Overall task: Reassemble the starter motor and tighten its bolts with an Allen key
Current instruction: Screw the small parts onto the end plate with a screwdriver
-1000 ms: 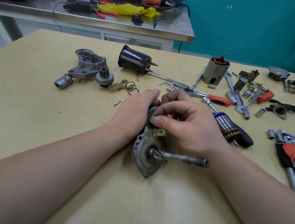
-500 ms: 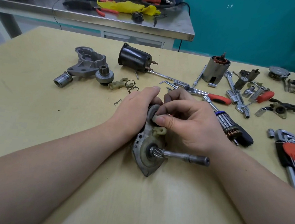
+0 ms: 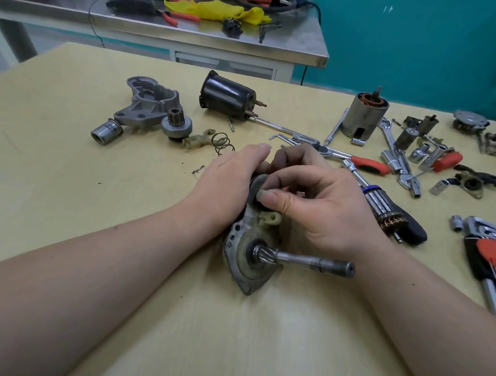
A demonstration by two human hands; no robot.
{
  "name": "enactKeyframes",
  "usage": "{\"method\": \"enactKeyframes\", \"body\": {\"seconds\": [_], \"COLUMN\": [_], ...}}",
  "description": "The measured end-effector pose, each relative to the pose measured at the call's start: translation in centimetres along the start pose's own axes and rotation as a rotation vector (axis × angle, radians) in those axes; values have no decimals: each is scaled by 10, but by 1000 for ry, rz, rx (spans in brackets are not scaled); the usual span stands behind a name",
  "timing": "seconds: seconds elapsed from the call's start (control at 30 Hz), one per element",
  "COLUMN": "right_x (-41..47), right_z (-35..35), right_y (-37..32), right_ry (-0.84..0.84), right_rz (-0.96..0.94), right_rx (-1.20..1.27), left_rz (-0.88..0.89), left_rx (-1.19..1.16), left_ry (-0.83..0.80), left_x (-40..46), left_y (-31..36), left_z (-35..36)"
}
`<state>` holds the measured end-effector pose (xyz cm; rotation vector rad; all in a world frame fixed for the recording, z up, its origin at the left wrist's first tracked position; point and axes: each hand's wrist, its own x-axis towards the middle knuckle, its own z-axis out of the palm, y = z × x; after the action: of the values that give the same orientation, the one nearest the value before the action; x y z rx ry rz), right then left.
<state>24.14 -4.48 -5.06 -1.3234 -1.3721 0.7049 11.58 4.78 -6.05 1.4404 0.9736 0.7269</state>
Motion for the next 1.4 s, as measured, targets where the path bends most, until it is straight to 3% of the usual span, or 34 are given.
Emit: {"method": "enactKeyframes", "body": {"seconds": [1.4], "right_x": [-2], "right_z": [0], "right_y": [7], "right_ry": [30], "right_rz": [-5], "right_rx": [5], "left_rz": [15], "left_rx": [29], "left_ry": [-88], "left_x": [5], "left_y": [-6], "left_z": [-3]}}
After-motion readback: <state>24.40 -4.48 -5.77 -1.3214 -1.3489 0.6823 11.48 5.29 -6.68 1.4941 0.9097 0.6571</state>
